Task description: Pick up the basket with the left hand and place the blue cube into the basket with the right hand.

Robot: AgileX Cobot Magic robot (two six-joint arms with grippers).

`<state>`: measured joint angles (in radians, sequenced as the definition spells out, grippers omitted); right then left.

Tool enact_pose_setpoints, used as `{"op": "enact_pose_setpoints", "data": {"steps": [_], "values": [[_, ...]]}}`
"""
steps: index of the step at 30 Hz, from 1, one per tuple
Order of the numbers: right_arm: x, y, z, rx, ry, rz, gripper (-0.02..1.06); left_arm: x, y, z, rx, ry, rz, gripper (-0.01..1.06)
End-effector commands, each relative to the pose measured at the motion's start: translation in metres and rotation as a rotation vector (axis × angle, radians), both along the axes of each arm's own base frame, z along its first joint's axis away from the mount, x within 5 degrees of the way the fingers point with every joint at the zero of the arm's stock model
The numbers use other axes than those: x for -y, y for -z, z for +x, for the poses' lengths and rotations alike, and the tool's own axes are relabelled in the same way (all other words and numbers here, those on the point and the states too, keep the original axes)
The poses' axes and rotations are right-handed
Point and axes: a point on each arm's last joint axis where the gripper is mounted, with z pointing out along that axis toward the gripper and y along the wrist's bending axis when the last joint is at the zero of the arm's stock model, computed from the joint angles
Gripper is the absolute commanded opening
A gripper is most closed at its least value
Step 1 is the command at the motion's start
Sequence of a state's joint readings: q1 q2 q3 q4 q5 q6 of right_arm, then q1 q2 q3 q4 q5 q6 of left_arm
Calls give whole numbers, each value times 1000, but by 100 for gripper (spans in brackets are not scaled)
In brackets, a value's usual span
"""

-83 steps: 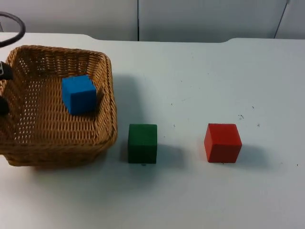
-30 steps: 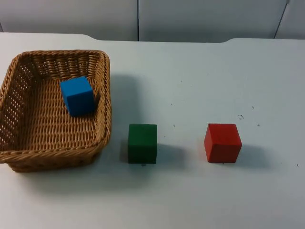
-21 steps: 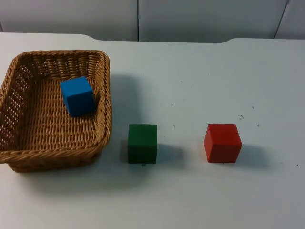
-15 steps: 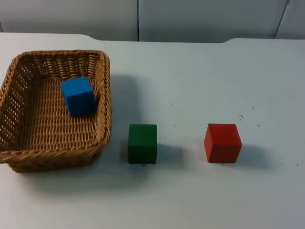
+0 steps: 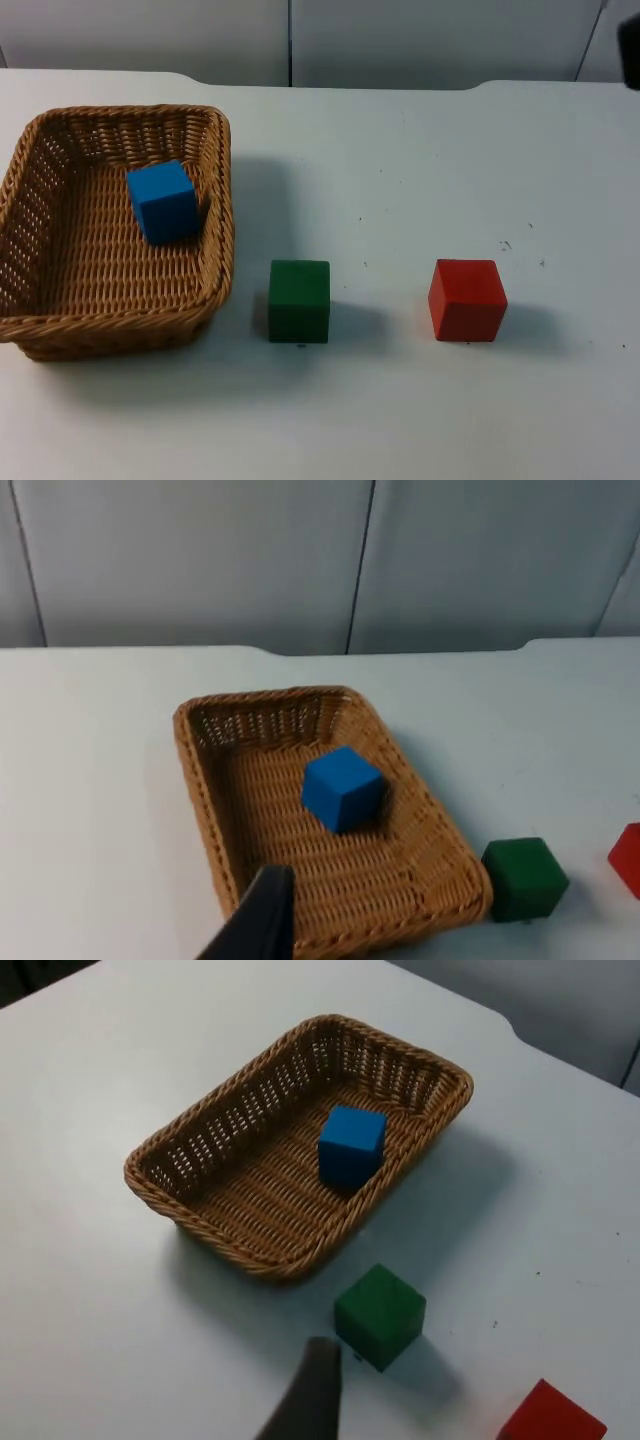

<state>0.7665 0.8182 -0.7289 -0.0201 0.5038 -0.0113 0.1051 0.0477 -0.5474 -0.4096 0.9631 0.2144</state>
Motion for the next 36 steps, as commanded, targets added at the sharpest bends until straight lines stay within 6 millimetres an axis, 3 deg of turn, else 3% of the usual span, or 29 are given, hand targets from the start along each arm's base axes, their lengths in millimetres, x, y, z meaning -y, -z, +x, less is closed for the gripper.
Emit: {"op": "enact_pose_setpoints", "data": {"steps": [1, 13, 17, 21, 27, 36], "values": [[6, 0, -7, 30, -5, 13, 82, -2, 7, -6, -41, -33, 1, 105], [54, 18, -53, 36, 2, -30, 82, -11, 11, -16, -117, -129, 71, 105], [72, 35, -71, -15, 20, -46, 82, -15, 13, -17, -144, -154, 108, 105], [83, 43, -83, -46, 33, -45, 82, -18, 14, -17, -157, -190, 106, 105], [98, 40, -99, 17, 35, 33, 82, -22, 18, -19, -195, -218, 146, 105], [119, 51, -118, -43, 50, -35, 82, -22, 22, -18, -225, -225, 131, 105]]}}
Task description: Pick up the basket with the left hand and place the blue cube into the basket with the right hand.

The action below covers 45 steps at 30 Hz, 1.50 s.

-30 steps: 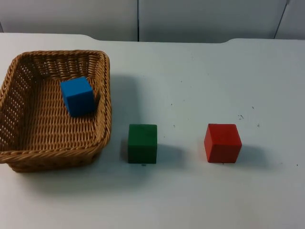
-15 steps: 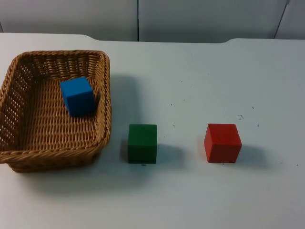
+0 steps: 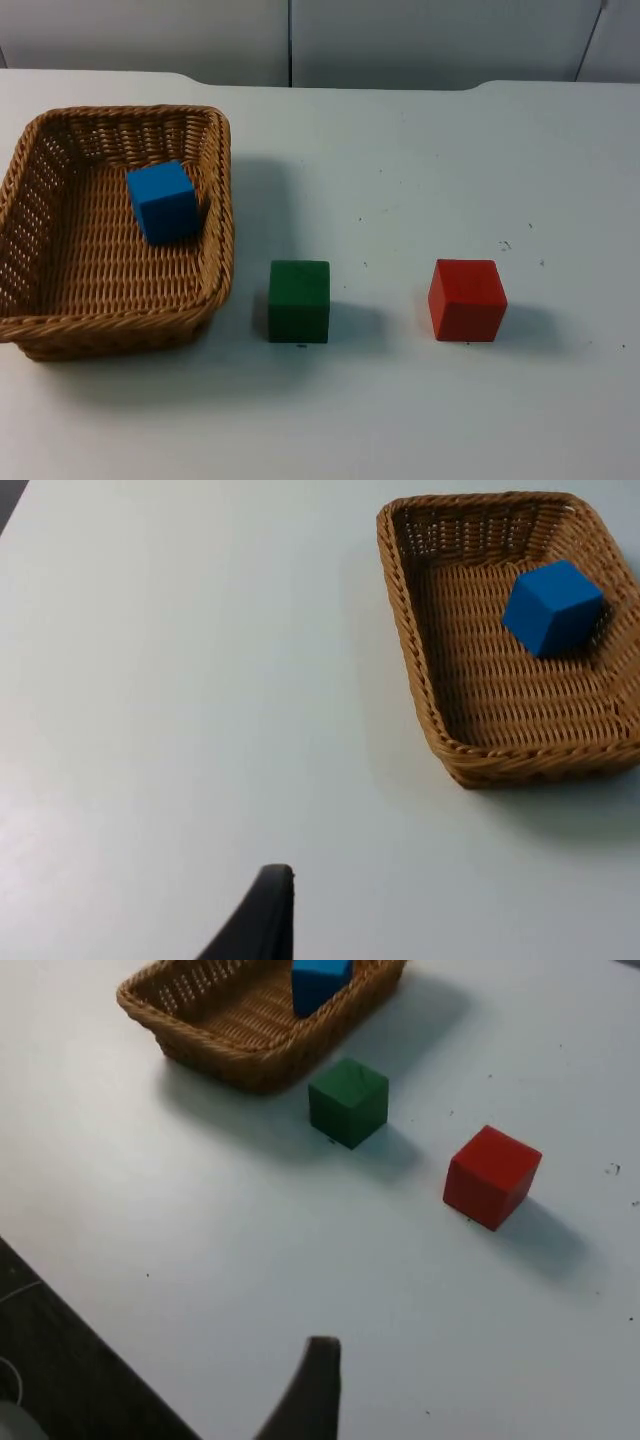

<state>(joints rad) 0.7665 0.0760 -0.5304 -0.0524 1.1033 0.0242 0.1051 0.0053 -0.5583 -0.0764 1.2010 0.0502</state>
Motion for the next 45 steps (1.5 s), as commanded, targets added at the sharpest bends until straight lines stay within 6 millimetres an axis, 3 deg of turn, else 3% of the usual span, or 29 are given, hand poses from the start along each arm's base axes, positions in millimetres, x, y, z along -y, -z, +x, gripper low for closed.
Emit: {"op": "enact_pose_setpoints", "data": {"steps": [1, 25, 29, 45], "values": [[5, 0, -5, 11, 1, 12, 82, 0, 0, 0, 6, -10, -1, 105], [7, 4, -5, 72, 12, 39, 83, 1, -1, 5, 64, 2, -21, 105], [7, 4, -5, 72, 12, 39, 104, 3, 2, 11, 90, 12, -44, 105], [8, 4, -5, 66, 20, 46, 105, 3, 2, 11, 90, 14, -44, 105]]}}
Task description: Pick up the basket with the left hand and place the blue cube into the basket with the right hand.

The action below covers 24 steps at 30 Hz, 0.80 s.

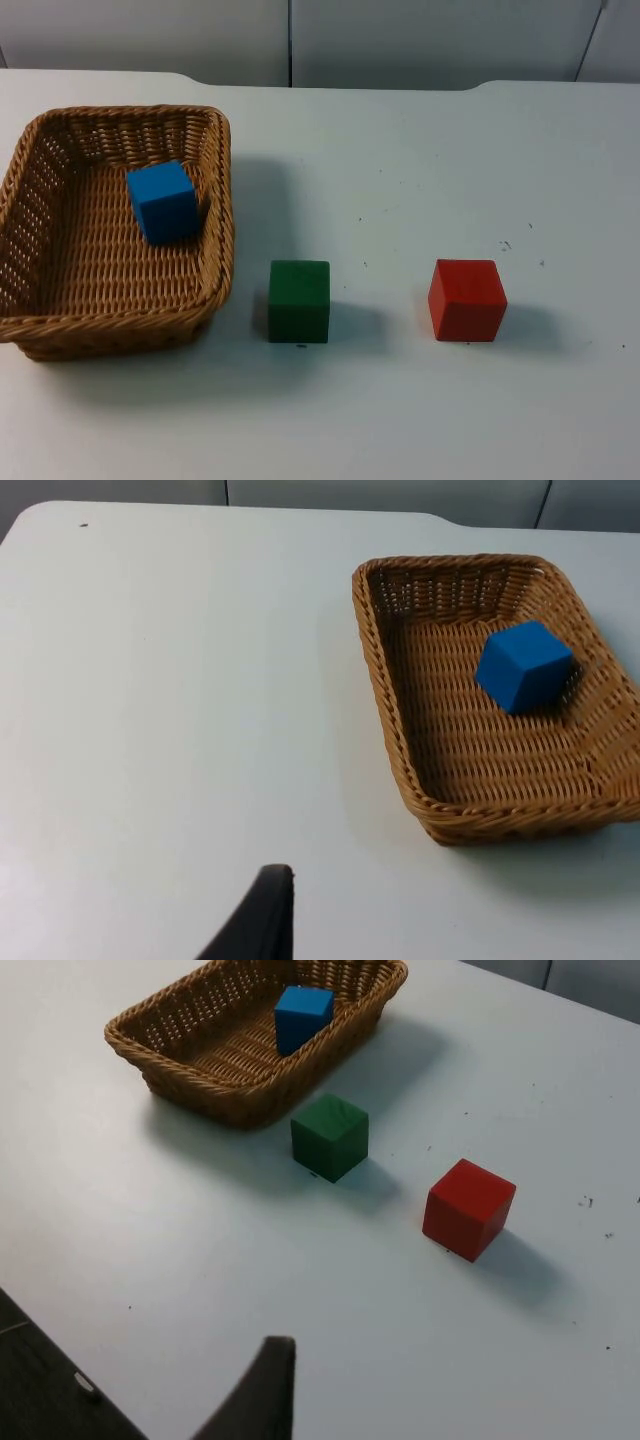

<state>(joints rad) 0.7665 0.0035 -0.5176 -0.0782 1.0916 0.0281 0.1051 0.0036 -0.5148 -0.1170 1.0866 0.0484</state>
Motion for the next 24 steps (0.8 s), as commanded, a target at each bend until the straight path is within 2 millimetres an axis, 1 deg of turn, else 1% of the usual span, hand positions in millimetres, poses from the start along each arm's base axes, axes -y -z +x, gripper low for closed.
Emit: {"op": "enact_pose_setpoints", "data": {"steps": [1, 17, 24], "values": [[-1, 1, 1, 1, 4, 10, 105, 1, 0, 0, 14, 1, -11, 105], [-1, 1, 1, -7, 9, 20, 105, 1, 0, 0, 14, 10, -11, 105], [-1, 2, 1, -10, 7, 23, 105, 0, 0, 0, 14, 76, -9, 105]]}}
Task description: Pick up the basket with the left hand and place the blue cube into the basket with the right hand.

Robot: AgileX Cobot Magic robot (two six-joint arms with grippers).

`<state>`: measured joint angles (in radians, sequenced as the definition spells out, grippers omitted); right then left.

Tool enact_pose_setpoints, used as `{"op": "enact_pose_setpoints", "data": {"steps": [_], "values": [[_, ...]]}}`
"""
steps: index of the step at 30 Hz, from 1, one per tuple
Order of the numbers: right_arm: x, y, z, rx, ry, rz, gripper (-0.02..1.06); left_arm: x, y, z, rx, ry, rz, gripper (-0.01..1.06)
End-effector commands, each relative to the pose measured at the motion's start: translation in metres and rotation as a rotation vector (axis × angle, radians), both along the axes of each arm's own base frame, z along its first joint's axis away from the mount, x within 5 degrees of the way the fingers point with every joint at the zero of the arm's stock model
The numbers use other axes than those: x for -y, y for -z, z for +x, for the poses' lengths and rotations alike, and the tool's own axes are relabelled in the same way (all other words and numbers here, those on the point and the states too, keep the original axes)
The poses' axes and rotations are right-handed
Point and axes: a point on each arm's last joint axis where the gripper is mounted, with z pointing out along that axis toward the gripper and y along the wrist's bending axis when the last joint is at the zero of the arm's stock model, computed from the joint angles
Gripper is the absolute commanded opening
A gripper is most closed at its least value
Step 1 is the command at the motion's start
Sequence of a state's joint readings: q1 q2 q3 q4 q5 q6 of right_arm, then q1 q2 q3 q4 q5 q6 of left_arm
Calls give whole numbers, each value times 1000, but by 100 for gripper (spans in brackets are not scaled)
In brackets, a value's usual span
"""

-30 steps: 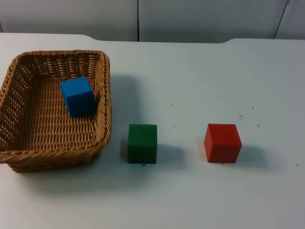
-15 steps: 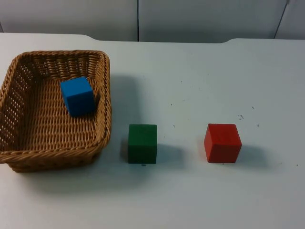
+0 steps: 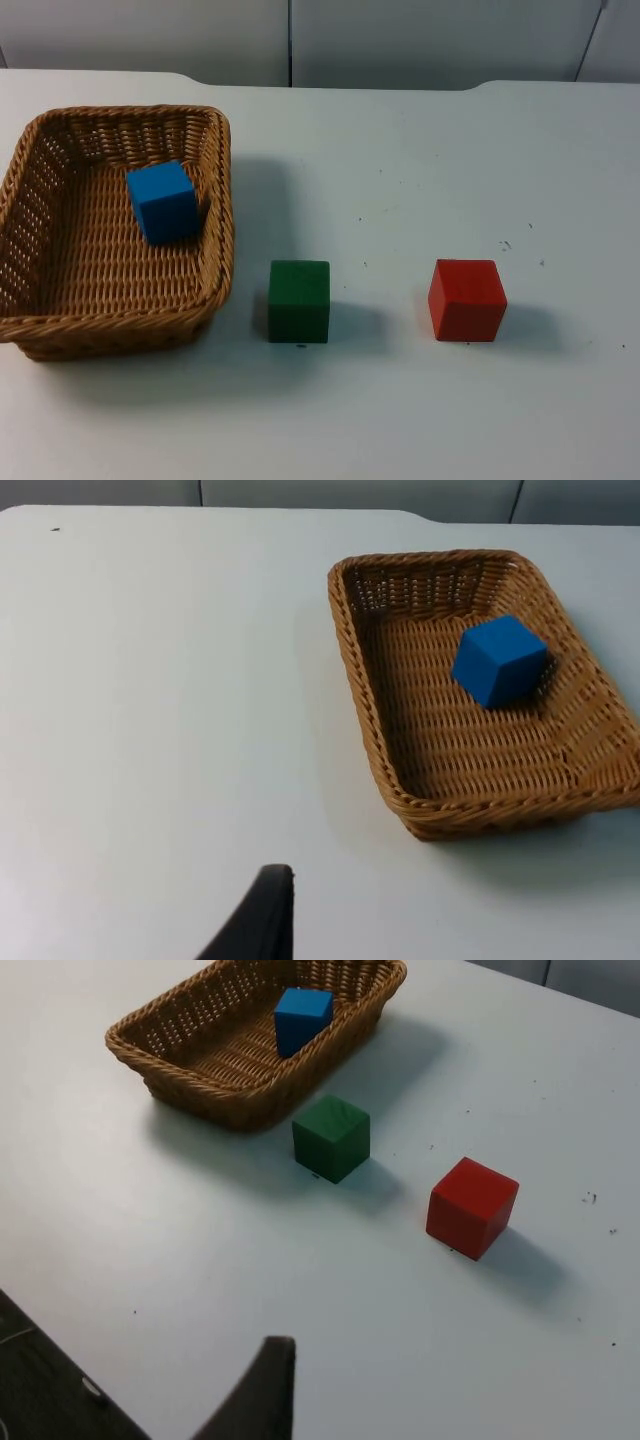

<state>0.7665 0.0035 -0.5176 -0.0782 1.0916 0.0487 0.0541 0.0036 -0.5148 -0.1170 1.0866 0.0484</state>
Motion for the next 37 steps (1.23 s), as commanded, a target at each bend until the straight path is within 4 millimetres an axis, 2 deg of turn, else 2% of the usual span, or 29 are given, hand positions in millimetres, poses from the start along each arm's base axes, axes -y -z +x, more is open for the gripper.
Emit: {"op": "enact_pose_setpoints", "data": {"steps": [1, 11, 15, 18, 27, 37], "values": [[-1, 2, 1, 2, -2, 9, 105, 0, 0, 0, 13, 25, -9, 105], [-1, 2, 0, 1, 13, 10, 105, 0, 0, 0, 12, 59, 4, 105], [-1, 2, 0, 1, 89, 10, 105, -1, 0, -1, 12, 96, 4, 105], [-2, 2, -2, 2, 244, 9, 105, -1, 0, -1, 12, 111, 3, 105], [-3, 2, -4, 4, 537, 9, 105, -1, 0, -1, 12, 111, 3, 105], [-4, 2, -5, 4, 688, 9, 105, -1, 0, -1, 12, 111, 3, 105]]}}
